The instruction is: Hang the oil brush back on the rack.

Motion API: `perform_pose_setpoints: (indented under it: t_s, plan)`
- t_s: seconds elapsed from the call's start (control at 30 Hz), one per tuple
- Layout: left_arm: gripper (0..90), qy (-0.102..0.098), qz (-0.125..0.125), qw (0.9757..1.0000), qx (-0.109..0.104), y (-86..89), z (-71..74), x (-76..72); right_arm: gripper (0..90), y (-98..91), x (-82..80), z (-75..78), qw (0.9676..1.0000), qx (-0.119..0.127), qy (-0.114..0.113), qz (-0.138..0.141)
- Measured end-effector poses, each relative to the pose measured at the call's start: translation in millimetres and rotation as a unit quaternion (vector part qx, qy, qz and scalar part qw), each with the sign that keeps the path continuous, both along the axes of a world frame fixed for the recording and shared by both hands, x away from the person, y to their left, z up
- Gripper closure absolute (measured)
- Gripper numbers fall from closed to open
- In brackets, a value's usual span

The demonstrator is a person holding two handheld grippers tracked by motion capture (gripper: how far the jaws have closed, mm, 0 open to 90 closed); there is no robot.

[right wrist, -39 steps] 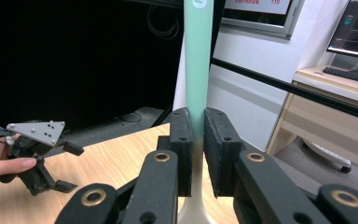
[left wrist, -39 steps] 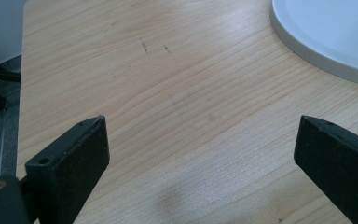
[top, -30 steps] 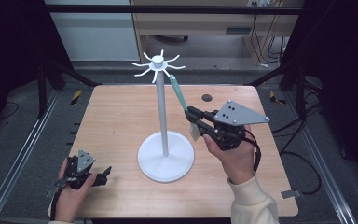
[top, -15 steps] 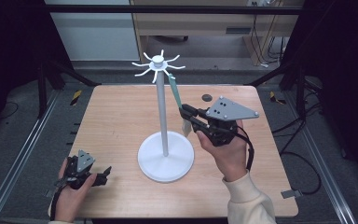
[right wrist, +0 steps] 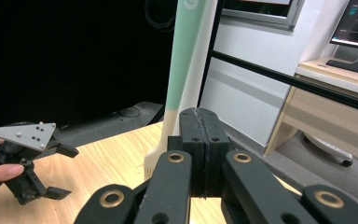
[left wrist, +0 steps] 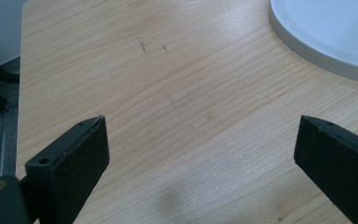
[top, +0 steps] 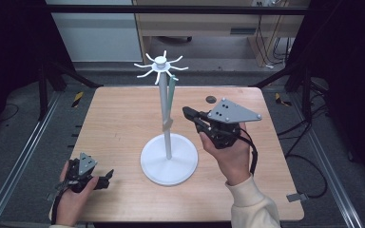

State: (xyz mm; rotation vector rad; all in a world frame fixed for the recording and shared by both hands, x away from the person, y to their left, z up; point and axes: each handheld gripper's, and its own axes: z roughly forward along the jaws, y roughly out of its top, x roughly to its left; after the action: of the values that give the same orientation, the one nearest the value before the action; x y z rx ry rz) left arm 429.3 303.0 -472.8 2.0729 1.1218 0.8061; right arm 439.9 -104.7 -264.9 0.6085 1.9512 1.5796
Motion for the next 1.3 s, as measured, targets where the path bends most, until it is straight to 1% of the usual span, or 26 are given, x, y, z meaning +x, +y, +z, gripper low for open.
perform_pose_setpoints:
  t_s: [0.13,0.4,0.47,0.6,0.63,0.67,0.7,0.73,0.77,0.87,0.9,0.97,1.07,1.1,1.13,1.2,1.3]
  plan:
    - [2.7,0.000,0.000,1.0000,0.000,0.1,0.1,0.0,90.0,-2.4,-0.9,-0.1,1.0000,-0.003,-0.001,-0.004]
    - [2.7,-0.001,0.000,1.0000,-0.001,0.3,0.3,-0.1,90.0,-14.3,-0.5,-4.6,0.9996,-0.009,0.005,-0.025]
    - [2.7,-0.001,0.000,1.0000,-0.001,0.1,0.3,0.0,88.5,-18.8,-0.2,-5.2,0.9994,-0.009,0.005,-0.034]
    - [2.7,-0.001,-0.001,1.0000,-0.001,0.1,0.2,0.2,85.9,-21.8,-0.1,-5.2,0.9992,-0.009,0.005,-0.039]
    - [2.7,-0.001,-0.001,1.0000,-0.001,0.2,0.2,0.2,81.9,-23.4,0.4,-5.2,0.9990,-0.009,0.006,-0.043]
    - [2.7,-0.001,0.000,1.0000,-0.001,0.3,0.2,0.2,81.9,-23.4,0.4,-5.2,0.9990,-0.009,0.006,-0.043]
    - [2.7,-0.001,0.000,1.0000,-0.001,0.4,0.2,0.2,79.0,-23.9,0.8,-5.5,0.9989,-0.010,0.006,-0.046]
    - [2.7,-0.001,0.000,1.0000,-0.001,0.5,0.2,0.1,72.2,-24.6,2.1,-6.8,0.9984,-0.011,0.009,-0.055]
    - [2.7,-0.001,0.000,1.0000,-0.001,0.6,0.3,0.1,72.2,-24.6,2.1,-6.8,0.9984,-0.011,0.009,-0.055]
    - [2.7,-0.001,0.000,1.0000,-0.001,0.8,0.2,0.0,56.8,-24.6,6.4,-10.0,0.9976,-0.019,0.017,-0.065]
    - [2.7,-0.001,0.000,1.0000,-0.001,0.8,0.2,-0.1,53.0,-24.4,7.5,-11.1,0.9971,-0.021,0.020,-0.071]
    - [2.7,-0.002,0.000,1.0000,-0.002,1.0,0.3,-0.4,41.2,-24.4,12.2,-15.6,0.9956,-0.024,0.024,-0.088]
    - [2.7,-0.004,0.001,1.0000,-0.004,1.7,0.6,-0.6,31.3,-25.0,17.8,-22.2,0.9929,-0.033,0.028,-0.111]
    - [2.7,-0.005,0.001,1.0000,-0.004,1.8,0.6,-0.6,26.5,-26.2,21.2,-25.7,0.9922,-0.035,0.031,-0.116]
    - [2.7,-0.005,0.001,1.0000,-0.004,1.9,0.7,-0.6,24.7,-27.0,23.3,-27.5,0.9916,-0.038,0.034,-0.119]
    - [2.7,-0.006,0.003,1.0000,-0.006,2.1,1.2,-0.8,19.8,-30.8,27.8,-32.8,0.9880,-0.050,0.040,-0.141]
    - [2.7,-0.009,0.004,0.9999,-0.008,2.2,1.8,-0.9,14.6,-38.7,34.0,-41.0,0.9856,-0.057,0.048,-0.152]
